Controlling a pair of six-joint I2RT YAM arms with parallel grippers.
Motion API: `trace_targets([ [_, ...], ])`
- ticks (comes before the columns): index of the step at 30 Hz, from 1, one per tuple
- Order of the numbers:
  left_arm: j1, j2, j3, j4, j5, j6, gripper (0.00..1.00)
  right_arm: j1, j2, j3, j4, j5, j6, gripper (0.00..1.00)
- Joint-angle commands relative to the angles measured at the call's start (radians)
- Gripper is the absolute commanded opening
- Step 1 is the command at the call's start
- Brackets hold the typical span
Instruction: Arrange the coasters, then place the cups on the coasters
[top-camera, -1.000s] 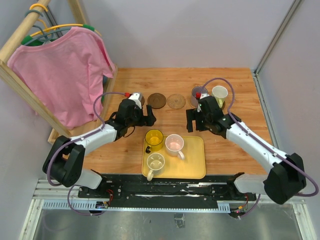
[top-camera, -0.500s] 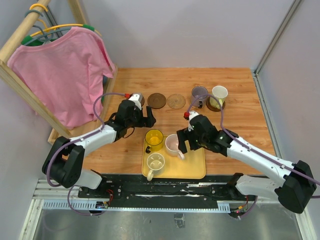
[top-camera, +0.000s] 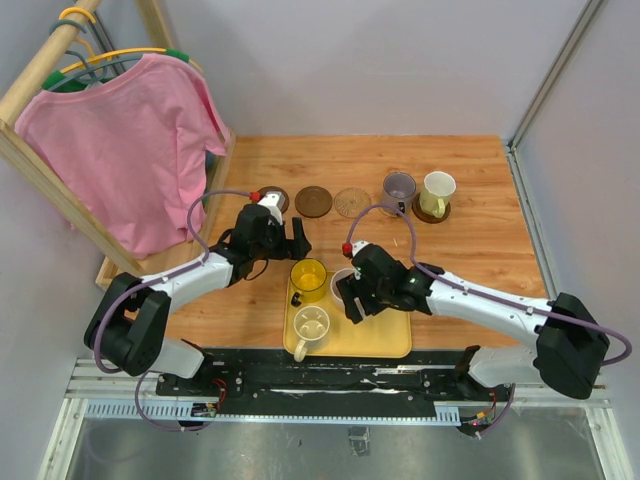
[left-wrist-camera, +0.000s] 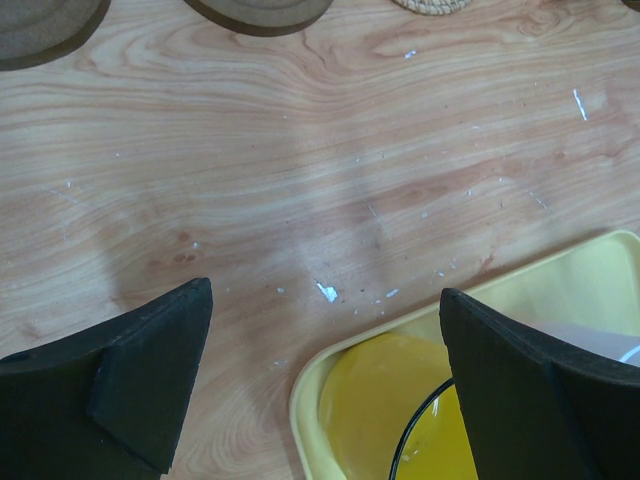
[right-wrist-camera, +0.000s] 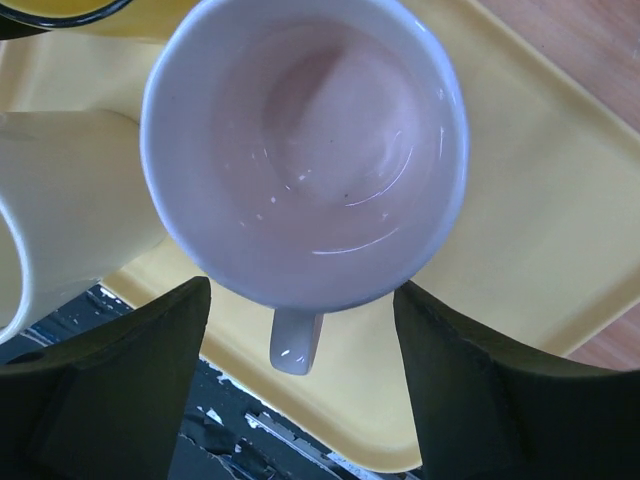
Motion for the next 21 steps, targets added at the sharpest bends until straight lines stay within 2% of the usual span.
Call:
trace_targets([
  [1,0.004,-0.017,-0.021,0.024,0.021,-0.008,1.0,0.024,0.052,0.004,0.021,0.012,0.027,0.74],
  [13,0.004,-0.028,-0.045,0.03,0.019,-0.014,1.0,0.05,0.1,0.003,0.021,0.057,0.044,0.46],
  [17,0.004,-0.03,-0.053,0.034,0.022,-0.018,1.0,0.057,0.089,0.0,0.014,0.06,0.049,0.22],
  [19,0.003,-0.03,-0.055,0.035,0.023,-0.017,1.0,0.059,0.084,-0.001,0.009,0.065,0.053,0.03],
  [21,0.004,-0.032,-0.056,0.033,0.022,-0.018,1.0,0.064,0.079,0.0,0.001,0.071,0.055,0.01],
])
